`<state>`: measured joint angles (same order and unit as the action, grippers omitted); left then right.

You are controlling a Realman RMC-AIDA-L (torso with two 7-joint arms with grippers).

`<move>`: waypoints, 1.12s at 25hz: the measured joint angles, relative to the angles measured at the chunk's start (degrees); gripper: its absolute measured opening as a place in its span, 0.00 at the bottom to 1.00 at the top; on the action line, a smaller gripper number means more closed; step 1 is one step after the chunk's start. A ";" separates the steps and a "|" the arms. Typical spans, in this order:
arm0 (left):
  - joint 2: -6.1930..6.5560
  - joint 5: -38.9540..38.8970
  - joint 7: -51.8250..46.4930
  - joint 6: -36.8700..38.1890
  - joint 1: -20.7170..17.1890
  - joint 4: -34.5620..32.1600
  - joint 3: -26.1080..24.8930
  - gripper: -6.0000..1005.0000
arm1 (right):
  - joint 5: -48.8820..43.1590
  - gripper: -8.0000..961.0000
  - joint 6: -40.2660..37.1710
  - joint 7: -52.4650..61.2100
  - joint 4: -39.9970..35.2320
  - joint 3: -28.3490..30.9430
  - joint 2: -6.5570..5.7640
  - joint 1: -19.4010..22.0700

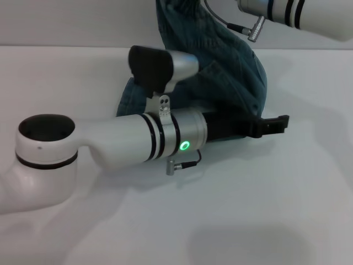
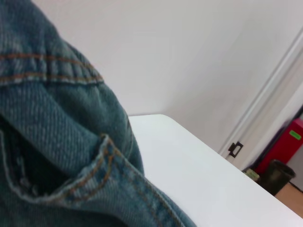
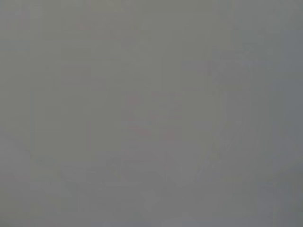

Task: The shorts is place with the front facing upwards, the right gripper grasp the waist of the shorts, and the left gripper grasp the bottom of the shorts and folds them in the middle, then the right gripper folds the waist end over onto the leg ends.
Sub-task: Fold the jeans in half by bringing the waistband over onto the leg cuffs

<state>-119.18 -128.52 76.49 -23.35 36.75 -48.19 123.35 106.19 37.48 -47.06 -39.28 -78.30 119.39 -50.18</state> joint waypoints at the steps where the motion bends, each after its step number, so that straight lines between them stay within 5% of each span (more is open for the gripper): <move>1: 0.00 -0.08 -0.03 0.00 -0.49 -0.07 -0.30 0.86 | 0.01 0.01 0.08 0.00 -0.08 -0.01 0.02 0.31; 17: 0.91 -0.03 -0.44 -3.45 -8.43 -1.22 -5.38 0.86 | 0.09 0.01 0.45 0.40 -1.73 -0.75 -0.04 3.03; 28: 1.28 8.68 0.60 -8.15 -24.98 -13.16 -11.77 0.86 | 0.09 0.01 1.14 0.46 -2.73 -0.76 -0.26 4.15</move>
<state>-117.90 -119.84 77.09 -31.51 11.77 -61.35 111.59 106.28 38.62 -46.60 -42.01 -79.05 119.13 -46.03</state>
